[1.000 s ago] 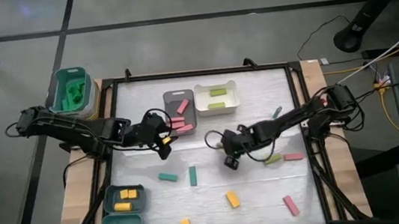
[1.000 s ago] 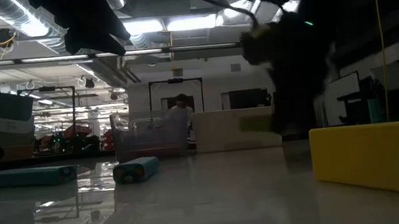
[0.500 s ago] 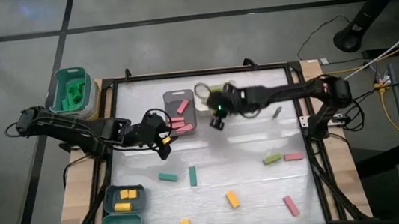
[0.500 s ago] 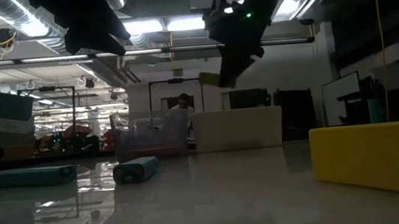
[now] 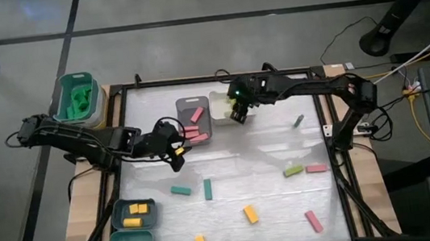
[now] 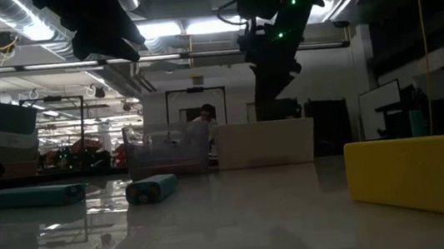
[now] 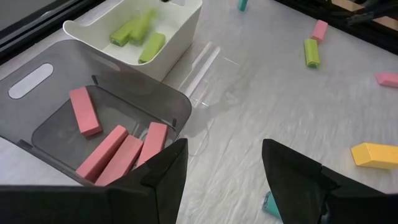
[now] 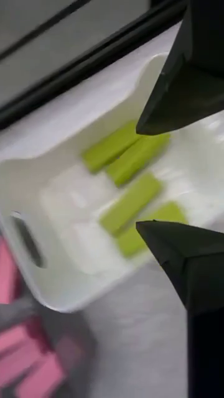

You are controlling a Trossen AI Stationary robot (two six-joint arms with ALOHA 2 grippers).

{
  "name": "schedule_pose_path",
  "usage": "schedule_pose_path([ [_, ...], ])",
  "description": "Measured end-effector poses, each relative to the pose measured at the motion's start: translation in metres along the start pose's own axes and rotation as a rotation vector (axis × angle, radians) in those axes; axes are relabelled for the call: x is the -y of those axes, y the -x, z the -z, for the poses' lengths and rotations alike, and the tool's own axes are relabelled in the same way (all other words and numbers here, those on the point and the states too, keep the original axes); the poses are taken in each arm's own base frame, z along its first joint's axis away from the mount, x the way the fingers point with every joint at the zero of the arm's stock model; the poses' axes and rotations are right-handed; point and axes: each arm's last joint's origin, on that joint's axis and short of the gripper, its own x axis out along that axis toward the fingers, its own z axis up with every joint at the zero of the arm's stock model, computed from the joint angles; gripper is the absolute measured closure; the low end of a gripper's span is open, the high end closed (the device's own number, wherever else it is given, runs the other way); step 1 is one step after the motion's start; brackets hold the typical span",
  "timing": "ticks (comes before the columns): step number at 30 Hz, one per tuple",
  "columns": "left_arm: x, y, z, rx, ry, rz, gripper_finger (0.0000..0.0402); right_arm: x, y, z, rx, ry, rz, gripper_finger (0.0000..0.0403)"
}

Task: Sort blocks
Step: Put the light blue block into the light blue bin

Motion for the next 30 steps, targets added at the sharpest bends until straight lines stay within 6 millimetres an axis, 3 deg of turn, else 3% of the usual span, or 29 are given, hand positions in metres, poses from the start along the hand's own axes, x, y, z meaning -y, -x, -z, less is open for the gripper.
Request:
schedule_pose_path([
  [9, 0.000, 0.000, 0.000, 0.000, -0.014, 0.000, 0.0208, 0.011, 0.063, 0.007, -0.442, 0.115, -0.052, 0.0154],
  [14, 0.000, 0.000, 0.000, 0.000, -0.043, -0.001, 0.0208, 0.017, 0.078, 0.025, -0.622, 0.183, -0.050, 0.0153],
  [19, 0.000, 0.000, 0.000, -0.002, -0.045, -0.002, 0.0208, 0.018, 0.078, 0.039, -0.671, 0.220, -0.067, 0.0153],
  [30, 0.000, 0.000, 0.000, 0.000, -0.079, -0.001, 0.0208, 0.019, 0.062, 0.090, -0.843, 0.270, -0.112, 0.0169],
])
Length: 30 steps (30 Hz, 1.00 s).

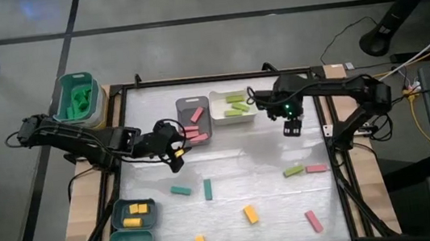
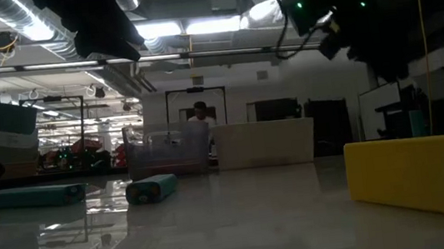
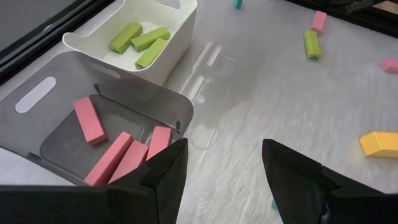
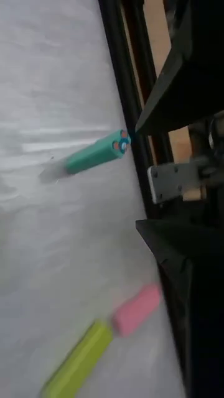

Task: Sort blocks
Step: Put the light blue block into the light blue bin

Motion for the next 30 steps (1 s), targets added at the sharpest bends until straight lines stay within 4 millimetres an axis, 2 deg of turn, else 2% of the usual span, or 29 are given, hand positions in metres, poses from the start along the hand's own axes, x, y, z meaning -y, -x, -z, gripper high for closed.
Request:
schedule_pose_path([
  [6, 0.000, 0.000, 0.000, 0.000, -0.016, 0.000, 0.0208, -0.001, -0.028, 0.000, -0.048, 0.084, 0.037, 0.0190],
  [12, 0.000, 0.000, 0.000, 0.000, -0.010, 0.000, 0.0208, 0.001, -0.051, -0.001, -0.058, 0.107, 0.154, 0.0200],
  [26, 0.000, 0.000, 0.000, 0.001, -0.006, 0.000, 0.0208, -0.001, -0.087, 0.002, -0.079, 0.132, 0.169, 0.0201],
  [30, 0.000, 0.000, 0.000, 0.001, -0.006, 0.000, 0.0208, -0.002, -0.092, 0.003, -0.087, 0.128, 0.167, 0.0219],
])
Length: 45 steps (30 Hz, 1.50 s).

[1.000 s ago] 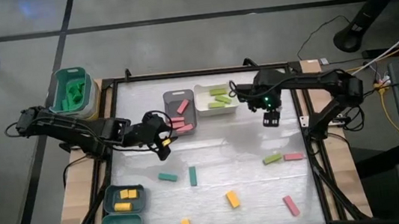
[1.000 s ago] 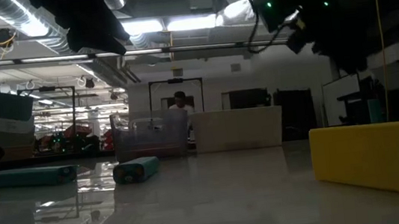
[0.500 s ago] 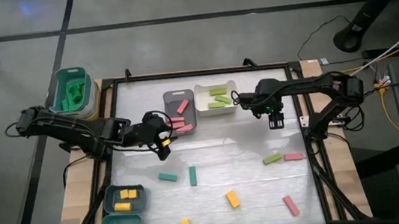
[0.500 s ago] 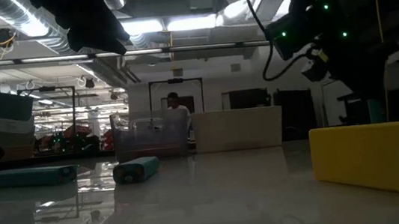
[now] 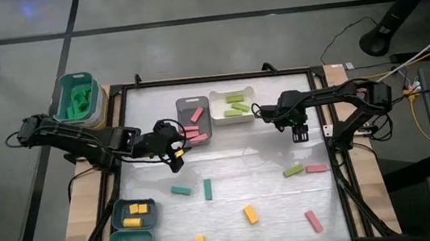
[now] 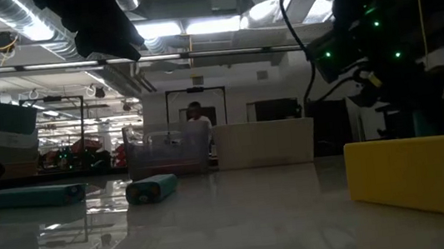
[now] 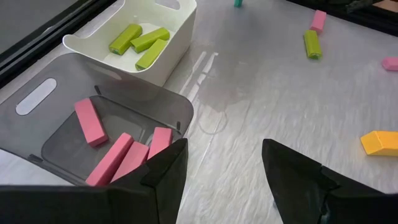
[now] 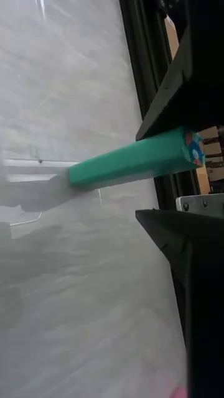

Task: Sort blocks
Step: Put the light blue block into the light blue bin

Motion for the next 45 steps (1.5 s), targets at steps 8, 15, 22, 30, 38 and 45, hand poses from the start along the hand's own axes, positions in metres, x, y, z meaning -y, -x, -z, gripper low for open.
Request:
schedule_pose_path([
  [8, 0.000, 0.000, 0.000, 0.000, 0.000, 0.000, 0.0208, -0.002, -0.001, -0.001, 0.020, -0.046, -0.070, 0.0339],
  [15, 0.000, 0.002, -0.001, 0.009, 0.059, 0.006, 0.0208, -0.001, 0.013, -0.011, 0.125, -0.136, -0.205, 0.0348],
  [22, -0.004, 0.013, -0.005, 0.048, 0.083, 0.027, 0.0208, 0.007, 0.058, -0.033, 0.390, -0.231, -0.406, 0.0333],
  [30, -0.005, 0.017, -0.008, 0.076, 0.091, 0.041, 0.0208, 0.023, 0.132, -0.064, 0.945, -0.253, -0.571, 0.0343],
  [38, 0.000, 0.009, -0.019, 0.192, 0.083, 0.007, 0.0208, 0.005, 0.183, -0.078, 1.358, -0.141, -0.545, 0.0333],
  [45, -0.004, 0.008, -0.029, 0.271, 0.057, 0.003, 0.0208, -0.026, 0.200, -0.080, 1.475, -0.071, -0.516, 0.0334],
])
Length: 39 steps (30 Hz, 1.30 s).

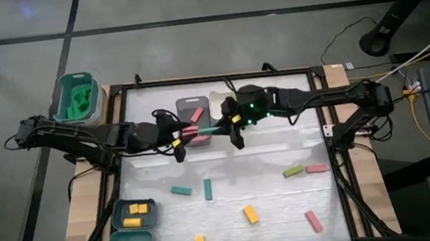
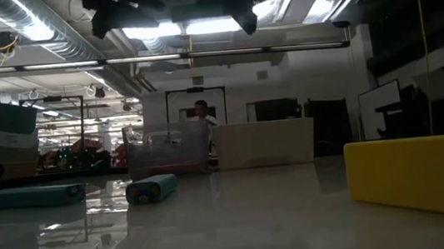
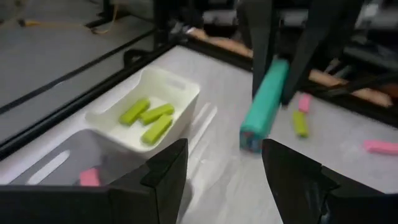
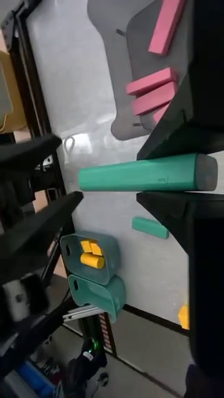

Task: Sort blocks
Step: Put the light blue block into the light blue bin

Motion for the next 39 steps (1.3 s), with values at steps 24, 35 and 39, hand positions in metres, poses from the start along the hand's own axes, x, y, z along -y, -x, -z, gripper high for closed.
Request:
schedule_pose_path([
  [24, 0.008, 0.000, -0.013, 0.071, -0.010, 0.213, 0.0208, -0.025, -0.005, -0.008, 0.136, 0.080, 0.023, 0.0332],
  [35, 0.008, 0.000, -0.013, 0.074, -0.043, 0.238, 0.0270, -0.023, -0.011, -0.004, 0.117, 0.077, 0.016, 0.0332],
  [39, 0.008, 0.000, -0.013, 0.070, -0.037, 0.234, 0.0322, -0.024, -0.011, -0.005, 0.127, 0.080, 0.005, 0.0331],
])
